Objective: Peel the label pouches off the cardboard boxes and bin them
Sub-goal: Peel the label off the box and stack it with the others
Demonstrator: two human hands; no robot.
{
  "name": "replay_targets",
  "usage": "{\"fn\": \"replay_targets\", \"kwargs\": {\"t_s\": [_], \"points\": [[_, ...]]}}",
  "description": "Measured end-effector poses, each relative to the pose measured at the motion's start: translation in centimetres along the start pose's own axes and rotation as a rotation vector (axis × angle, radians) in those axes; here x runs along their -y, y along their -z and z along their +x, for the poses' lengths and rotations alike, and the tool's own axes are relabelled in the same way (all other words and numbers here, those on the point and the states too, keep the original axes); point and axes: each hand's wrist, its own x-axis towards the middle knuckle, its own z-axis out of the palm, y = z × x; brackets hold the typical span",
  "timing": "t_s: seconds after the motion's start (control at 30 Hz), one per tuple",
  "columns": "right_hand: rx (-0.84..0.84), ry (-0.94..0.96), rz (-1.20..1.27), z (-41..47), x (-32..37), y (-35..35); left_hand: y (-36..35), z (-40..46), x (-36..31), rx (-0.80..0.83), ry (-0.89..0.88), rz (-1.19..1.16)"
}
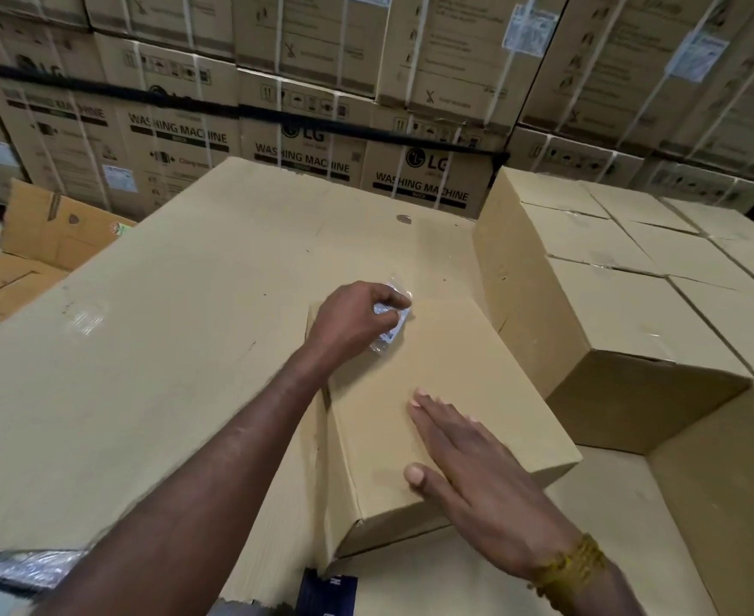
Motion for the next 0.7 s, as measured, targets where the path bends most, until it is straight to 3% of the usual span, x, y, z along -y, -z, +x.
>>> {"fn": "replay_targets", "kwargs": {"t_s": [0.23,0.5,0.7], "points": [[-0.141,-0.122,-0.009,7.9,-0.8,1.4,0.1,-0.1,-0.3,-0.021,-0.027,0.055],[-0.064,0.022,-0.046,1.2,1.0,-0.1,0.0,-0.2,-0.1,-0.015,-0.008,-0.004],[-0.135,-0.103,0.016,7.5,-2.7,1.7,0.0,-0.1,-0.3,-0.025,-0.007,0.042]]}}
